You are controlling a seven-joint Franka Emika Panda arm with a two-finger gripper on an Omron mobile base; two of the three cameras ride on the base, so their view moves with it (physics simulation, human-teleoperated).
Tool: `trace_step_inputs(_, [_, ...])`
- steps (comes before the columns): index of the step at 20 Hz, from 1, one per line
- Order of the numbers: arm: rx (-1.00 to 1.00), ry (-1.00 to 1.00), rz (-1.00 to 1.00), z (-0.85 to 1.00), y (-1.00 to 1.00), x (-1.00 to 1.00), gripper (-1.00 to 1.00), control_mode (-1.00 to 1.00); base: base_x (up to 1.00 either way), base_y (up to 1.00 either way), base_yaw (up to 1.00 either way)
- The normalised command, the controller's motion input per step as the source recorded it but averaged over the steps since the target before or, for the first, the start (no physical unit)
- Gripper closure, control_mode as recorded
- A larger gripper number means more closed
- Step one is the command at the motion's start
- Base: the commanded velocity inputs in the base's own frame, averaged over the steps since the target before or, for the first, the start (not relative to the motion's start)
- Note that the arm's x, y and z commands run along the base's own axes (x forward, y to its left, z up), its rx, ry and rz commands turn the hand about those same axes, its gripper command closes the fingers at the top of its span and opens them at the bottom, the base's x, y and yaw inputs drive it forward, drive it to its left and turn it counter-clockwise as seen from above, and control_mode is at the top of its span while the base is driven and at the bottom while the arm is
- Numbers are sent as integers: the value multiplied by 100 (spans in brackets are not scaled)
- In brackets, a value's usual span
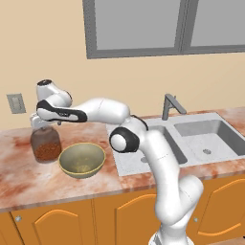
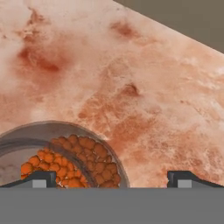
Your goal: Place the jar in the left basin and the bowl in the right basin of the sink.
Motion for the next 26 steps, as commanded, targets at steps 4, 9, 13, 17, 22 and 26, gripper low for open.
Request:
trace_step_inputs(4, [0, 5, 0, -10, 0, 1, -100, -100, 0, 0, 0])
trace_step_inputs(9, [0, 10, 0, -15, 0, -14, -100, -100, 0, 0, 0])
trace_step_inputs(13, [0, 10, 0, -20, -1, -15, -100, -100, 0, 0, 0])
trace_step_inputs(17, [0, 4, 0, -26, -10, -10, 100, -100, 0, 0, 0])
trace_step_inputs(22, [0, 1, 0, -28, -14, -2, 100, -100, 0, 0, 0])
trace_step_inputs(26, [0, 0, 0, -15, -21, 0, 100, -100, 0, 0, 0])
